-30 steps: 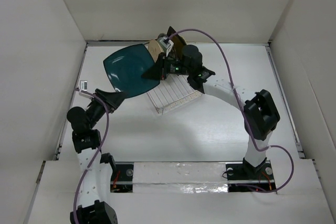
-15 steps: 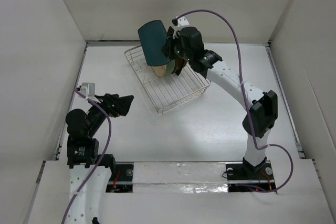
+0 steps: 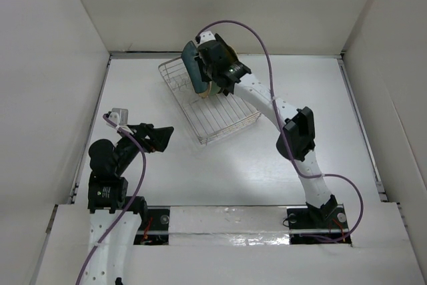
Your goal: Load the plates into the dish rack
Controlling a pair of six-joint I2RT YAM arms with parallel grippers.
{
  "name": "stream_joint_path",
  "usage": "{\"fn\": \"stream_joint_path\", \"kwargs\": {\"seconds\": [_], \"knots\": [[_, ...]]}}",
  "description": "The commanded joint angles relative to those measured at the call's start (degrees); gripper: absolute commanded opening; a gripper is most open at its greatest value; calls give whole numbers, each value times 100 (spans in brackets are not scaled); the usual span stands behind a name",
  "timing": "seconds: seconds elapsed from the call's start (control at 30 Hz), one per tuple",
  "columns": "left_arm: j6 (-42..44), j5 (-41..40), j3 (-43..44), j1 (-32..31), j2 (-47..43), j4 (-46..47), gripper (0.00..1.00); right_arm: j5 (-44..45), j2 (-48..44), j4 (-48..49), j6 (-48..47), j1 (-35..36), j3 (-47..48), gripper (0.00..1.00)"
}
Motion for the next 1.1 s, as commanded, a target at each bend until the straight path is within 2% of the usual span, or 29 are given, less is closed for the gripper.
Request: {"fn": "stream_joint_path", "kwargs": {"seconds": [0.0,0.5,0.77,0.8,0.83,0.87,0.93,1.0,1.07], "knots": [[94,134,-17,-28,-82,364,96,343,-164,413,-172,85,673,0],[68,151,-70,-28,-117,408,96,228,355,351,-128,419,506,0],[59,81,-70,-28,-82,408,97,149,584,167,-67,419,1007,0],[59,72,-70,-28,-82,400,97,167,471,297,-58,419,885,3],[50,72,-70,-28,-82,391,97,132,400,377,-6,471,779,11],[50,64,-70,-28,-73,391,97,79,312,491,21,471,665,29],[50,55,-70,-28,-56,400,97,-26,93,764,56,471,340,44],[50,28,-70,-28,-56,391,97,-18,13,826,83,471,286,54],[50,2,-70,-28,-82,382,96,-44,-93,914,39,471,216,56]]}}
